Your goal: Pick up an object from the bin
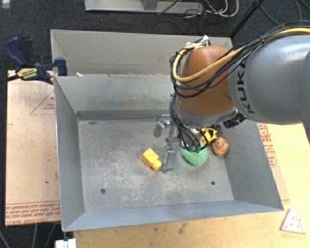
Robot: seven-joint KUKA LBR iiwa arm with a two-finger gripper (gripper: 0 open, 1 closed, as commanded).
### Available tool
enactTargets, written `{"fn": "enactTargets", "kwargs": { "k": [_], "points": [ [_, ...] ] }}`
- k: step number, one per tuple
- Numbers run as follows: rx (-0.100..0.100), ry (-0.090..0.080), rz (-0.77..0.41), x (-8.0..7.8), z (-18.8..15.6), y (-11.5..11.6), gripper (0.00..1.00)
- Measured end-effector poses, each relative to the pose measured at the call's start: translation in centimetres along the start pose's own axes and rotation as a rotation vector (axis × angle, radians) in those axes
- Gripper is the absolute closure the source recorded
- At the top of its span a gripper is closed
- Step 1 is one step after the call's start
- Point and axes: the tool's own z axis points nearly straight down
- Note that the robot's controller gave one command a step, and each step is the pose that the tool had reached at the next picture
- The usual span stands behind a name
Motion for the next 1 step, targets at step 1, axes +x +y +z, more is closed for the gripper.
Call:
{"fn": "enactTargets", "kwargs": {
  "k": [1],
  "points": [
    [0.000,0.000,0.185,1.09,3.04,-1.17,0.00]
  ]
}}
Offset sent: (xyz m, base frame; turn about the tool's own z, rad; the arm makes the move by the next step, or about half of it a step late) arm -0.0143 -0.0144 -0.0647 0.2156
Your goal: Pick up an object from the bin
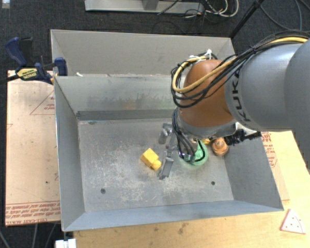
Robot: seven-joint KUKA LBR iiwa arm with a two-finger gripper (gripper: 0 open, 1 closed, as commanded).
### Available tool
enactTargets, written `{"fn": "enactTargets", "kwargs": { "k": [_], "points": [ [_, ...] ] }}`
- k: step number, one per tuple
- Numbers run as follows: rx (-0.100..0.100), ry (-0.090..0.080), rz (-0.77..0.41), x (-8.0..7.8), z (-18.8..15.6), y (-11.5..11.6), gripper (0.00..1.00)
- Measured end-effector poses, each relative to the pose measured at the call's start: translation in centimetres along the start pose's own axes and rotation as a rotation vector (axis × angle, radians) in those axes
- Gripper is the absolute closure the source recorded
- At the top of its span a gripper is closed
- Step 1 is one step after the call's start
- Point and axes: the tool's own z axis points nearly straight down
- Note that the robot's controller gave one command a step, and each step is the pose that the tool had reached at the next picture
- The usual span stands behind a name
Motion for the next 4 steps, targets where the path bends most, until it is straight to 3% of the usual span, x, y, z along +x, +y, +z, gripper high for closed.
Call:
{"fn": "enactTargets", "kwargs": {
  "k": [1,2,3,4],
  "points": [
    [0.000,0.001,0.028,0.2,3.5,-0.3,0.00],
    [0.000,-0.001,0.018,0.4,7.0,1.5,0.00],
    [-0.001,-0.002,-0.062,-0.4,7.3,1.6,1.00],
    [-0.001,-0.002,-0.062,-0.4,7.3,1.6,1.00]
  ]
}}
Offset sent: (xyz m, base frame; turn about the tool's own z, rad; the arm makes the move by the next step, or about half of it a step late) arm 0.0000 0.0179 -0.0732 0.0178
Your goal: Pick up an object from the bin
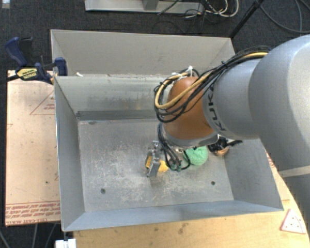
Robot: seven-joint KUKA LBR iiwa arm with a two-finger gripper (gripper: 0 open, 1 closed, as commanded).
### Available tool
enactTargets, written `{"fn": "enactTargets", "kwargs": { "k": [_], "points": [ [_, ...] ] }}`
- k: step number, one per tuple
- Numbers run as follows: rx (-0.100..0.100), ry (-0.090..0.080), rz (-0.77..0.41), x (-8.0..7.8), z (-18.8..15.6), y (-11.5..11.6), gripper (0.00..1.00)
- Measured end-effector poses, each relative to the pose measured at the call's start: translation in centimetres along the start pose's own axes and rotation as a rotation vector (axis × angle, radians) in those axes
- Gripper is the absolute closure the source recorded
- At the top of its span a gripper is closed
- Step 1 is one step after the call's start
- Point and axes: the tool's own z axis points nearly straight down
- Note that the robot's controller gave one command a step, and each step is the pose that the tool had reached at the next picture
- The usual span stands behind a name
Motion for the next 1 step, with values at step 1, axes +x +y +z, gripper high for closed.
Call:
{"fn": "enactTargets", "kwargs": {
  "k": [1],
  "points": [
    [0.003,0.008,0.000,0.20,-0.54,-0.06,1.00]
  ]
}}
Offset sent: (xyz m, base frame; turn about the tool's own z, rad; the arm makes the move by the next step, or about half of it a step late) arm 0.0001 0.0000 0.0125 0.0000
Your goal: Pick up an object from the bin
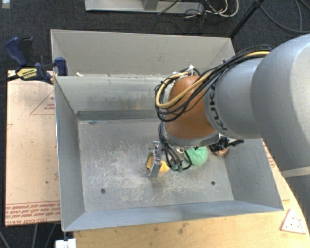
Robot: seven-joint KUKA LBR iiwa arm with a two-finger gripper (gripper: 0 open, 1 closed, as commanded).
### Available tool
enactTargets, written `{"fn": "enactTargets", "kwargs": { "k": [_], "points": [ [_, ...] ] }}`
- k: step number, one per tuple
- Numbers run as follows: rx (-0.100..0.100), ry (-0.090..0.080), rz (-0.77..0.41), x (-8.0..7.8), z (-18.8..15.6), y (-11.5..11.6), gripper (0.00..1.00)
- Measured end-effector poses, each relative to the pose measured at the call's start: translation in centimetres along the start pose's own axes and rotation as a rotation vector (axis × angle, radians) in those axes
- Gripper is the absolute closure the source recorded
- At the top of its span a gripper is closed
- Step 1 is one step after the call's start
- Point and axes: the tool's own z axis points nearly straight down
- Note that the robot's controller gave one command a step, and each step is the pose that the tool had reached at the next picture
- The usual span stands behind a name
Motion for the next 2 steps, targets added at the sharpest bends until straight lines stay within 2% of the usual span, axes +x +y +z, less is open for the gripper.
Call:
{"fn": "enactTargets", "kwargs": {
  "k": [1,2],
  "points": [
    [0.001,0.002,0.000,0.1,-2.0,0.0,1.00],
    [-0.001,-0.003,0.000,0.0,-3.9,0.0,1.00]
  ]
}}
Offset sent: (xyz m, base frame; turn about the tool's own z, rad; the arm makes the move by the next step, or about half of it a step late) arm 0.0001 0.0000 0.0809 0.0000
